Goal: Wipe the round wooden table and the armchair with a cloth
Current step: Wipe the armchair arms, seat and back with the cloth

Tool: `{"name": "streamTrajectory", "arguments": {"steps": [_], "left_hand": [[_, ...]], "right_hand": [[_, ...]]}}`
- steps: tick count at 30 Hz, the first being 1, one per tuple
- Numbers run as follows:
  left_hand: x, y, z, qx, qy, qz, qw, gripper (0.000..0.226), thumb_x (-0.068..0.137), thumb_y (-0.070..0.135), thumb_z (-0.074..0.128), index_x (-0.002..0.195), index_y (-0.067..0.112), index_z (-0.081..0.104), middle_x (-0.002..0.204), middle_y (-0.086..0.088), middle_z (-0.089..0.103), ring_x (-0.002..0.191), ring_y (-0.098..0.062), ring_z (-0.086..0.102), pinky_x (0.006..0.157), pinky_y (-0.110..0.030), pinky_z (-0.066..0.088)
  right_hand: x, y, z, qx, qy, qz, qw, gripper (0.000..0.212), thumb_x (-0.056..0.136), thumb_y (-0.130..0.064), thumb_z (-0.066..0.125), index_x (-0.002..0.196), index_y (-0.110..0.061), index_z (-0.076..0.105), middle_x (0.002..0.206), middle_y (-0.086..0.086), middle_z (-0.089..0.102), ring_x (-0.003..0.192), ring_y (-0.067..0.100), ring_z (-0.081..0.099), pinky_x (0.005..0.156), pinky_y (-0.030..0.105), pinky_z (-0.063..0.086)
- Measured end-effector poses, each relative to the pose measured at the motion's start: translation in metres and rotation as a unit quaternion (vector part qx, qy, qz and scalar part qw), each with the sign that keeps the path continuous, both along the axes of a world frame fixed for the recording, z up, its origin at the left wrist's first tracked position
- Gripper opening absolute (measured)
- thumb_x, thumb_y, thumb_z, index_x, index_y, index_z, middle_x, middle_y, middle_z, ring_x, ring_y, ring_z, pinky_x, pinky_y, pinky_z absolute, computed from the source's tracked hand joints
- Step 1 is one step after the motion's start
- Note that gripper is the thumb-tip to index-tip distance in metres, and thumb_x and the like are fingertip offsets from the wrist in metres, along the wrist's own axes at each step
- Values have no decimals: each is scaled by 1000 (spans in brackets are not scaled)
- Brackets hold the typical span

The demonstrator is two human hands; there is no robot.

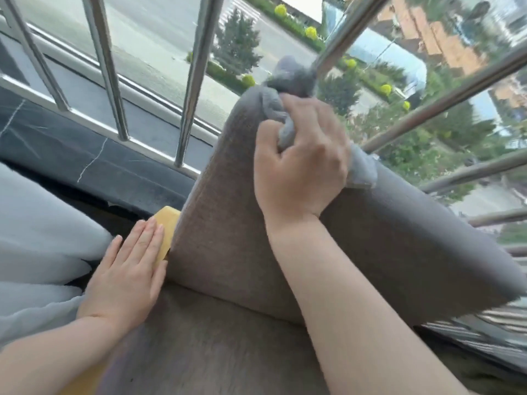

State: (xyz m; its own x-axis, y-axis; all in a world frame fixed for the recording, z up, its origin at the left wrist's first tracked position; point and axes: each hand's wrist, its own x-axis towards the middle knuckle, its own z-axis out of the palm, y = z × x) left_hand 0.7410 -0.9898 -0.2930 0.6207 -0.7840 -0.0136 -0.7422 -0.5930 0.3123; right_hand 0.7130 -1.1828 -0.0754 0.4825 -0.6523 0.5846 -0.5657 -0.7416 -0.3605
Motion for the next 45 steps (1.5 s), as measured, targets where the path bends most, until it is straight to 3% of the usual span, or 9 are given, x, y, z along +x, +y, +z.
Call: {"name": "streamTrajectory", "arguments": {"steps": [7, 11, 15, 19, 24, 30, 35, 40, 45], "left_hand": [[-2, 1, 13, 100, 21, -10, 995, 74, 84, 44, 26, 147, 4, 35, 156, -9, 26, 147, -16, 8, 118, -39, 6], [-20, -44, 89, -174, 149, 67, 971, 74, 86, 41, 34, 153, 14, 17, 160, -1, 9, 147, -9, 2, 120, -35, 5], [-31, -117, 179, -334, -52, -26, 941, 61, 95, 20, 38, 153, 12, 20, 159, 0, 9, 149, -21, 4, 120, -32, -2], [-36, -176, 191, -221, -124, -112, 961, 51, 99, 35, 30, 147, 18, 39, 152, 2, 38, 145, -20, 23, 116, -31, -5], [-45, -182, 190, -224, -140, -107, 959, 47, 100, 29, 32, 144, 18, 44, 147, 0, 45, 141, -20, 30, 116, -30, 3], [-102, -207, 191, -203, -143, -162, 955, 48, 100, 30, 31, 145, 19, 42, 150, -1, 42, 142, -25, 28, 116, -36, 8], [-146, -235, 192, -197, -138, -208, 948, 48, 101, 33, 28, 148, 24, 36, 153, 4, 37, 144, -19, 24, 116, -34, 7], [-182, -256, 193, -186, -146, -241, 941, 47, 101, 32, 31, 147, 26, 37, 152, 5, 37, 143, -20, 25, 115, -32, 7], [-202, -284, 209, -115, -186, -367, 904, 51, 100, 36, 31, 150, 27, 31, 155, 8, 31, 144, -17, 25, 113, -28, 12]], "right_hand": [[-70, -34, -8, 3, -36, -122, 992, 34, 75, -22, 46, 96, -18, 73, 98, 0, 70, 93, 25, 64, 86, 35, 46], [-39, -9, -9, -47, 19, 8, 999, 40, 79, -25, 47, 110, -20, 72, 110, 0, 68, 107, 26, 60, 97, 37, 38], [-120, -57, -13, -94, 74, 33, 992, 39, 80, -23, 52, 116, -20, 69, 117, 0, 66, 108, 25, 60, 94, 37, 40], [-104, -34, -18, 15, -37, -169, 985, 35, 78, -25, 47, 103, -18, 71, 109, 2, 66, 107, 28, 57, 103, 44, 34], [-163, -66, -20, -90, 90, 13, 992, 40, 85, -24, 49, 119, -17, 67, 117, 5, 64, 112, 25, 48, 103, 40, 36], [-237, -113, -26, 21, -67, -368, 927, 40, 81, -25, 40, 102, -12, 71, 107, 10, 66, 108, 33, 56, 107, 44, 31], [-282, -127, -25, -86, 80, -65, 991, 38, 85, -24, 50, 118, -19, 68, 116, 5, 65, 108, 31, 56, 98, 39, 38], [-312, -146, -25, 32, -89, -338, 936, 39, 81, -24, 42, 106, -14, 70, 115, 9, 64, 112, 32, 55, 101, 43, 37], [-337, -139, -39, -47, -4, -151, 987, 45, 86, -22, 45, 126, -14, 62, 127, 8, 59, 121, 29, 46, 106, 43, 35]]}}
